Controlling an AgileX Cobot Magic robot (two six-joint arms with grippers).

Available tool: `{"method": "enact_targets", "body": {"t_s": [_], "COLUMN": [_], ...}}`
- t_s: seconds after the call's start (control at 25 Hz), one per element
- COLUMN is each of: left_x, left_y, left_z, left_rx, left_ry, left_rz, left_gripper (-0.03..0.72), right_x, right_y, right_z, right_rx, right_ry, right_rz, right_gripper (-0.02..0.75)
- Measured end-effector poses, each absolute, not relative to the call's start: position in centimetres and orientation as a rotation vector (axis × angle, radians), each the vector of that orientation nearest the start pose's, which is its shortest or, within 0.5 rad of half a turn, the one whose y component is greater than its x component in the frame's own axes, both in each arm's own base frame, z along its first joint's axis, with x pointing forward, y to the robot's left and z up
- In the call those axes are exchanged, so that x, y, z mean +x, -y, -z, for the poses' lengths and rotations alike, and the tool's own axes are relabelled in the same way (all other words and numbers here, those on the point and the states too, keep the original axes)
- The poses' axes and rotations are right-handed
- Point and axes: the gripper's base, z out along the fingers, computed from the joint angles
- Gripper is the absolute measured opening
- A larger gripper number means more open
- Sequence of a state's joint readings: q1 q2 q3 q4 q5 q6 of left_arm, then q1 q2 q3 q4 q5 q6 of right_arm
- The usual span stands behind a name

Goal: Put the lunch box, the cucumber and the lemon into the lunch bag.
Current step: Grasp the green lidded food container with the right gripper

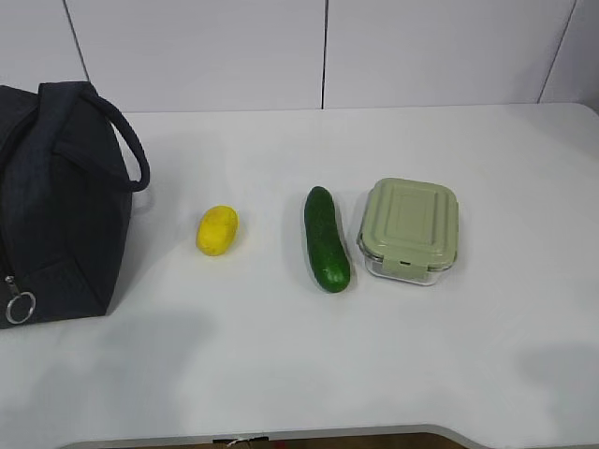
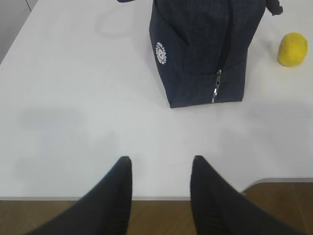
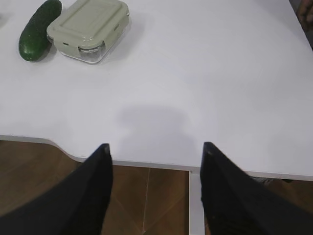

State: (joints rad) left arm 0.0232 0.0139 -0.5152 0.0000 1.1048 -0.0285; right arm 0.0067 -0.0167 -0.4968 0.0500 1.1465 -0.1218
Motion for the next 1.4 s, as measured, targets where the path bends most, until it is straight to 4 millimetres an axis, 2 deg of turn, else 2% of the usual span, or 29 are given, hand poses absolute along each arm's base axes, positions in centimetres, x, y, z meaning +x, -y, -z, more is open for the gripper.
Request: {"method": "enact_targets", "body": {"t_s": [0.56, 0.76, 1.04, 1.24, 1.4], "left_x": [-0.6, -0.6, -0.6, -0.6, -0.6], "left_y": [0.0, 0.0, 0.0, 0.0, 0.0], "left_z": [-27.8, -27.8, -27.8, -27.8, -27.8], "left_rx": [-0.054, -0.054, -0.054, -0.054, -0.054], "left_ry": [-2.086, -2.086, -2.086, -2.086, -2.086], "left_rz": [0.003, 0.003, 0.003, 0.003, 0.003], "left_gripper": [0.265, 0.265, 0.266, 0.265, 0.265], "right_x": [-1.1, -0.7, 3.5, 7.6, 11.0], "right_y": [-0.4, -0.7, -1.3, -1.9, -2.4], "right_z": [-27.0, -28.4, -29.8, -29.2, -28.6], "right_rx": [-0.136, -0.074, -0.044, 0.035, 0.114], "right_ry": [-2.109, -2.096, -2.262, -2.393, -2.465], "right_rz": [0.008, -0.076, -0.183, -0.299, -0.409], "right_gripper": [0.44, 0.44, 0.44, 0.438, 0.407]}}
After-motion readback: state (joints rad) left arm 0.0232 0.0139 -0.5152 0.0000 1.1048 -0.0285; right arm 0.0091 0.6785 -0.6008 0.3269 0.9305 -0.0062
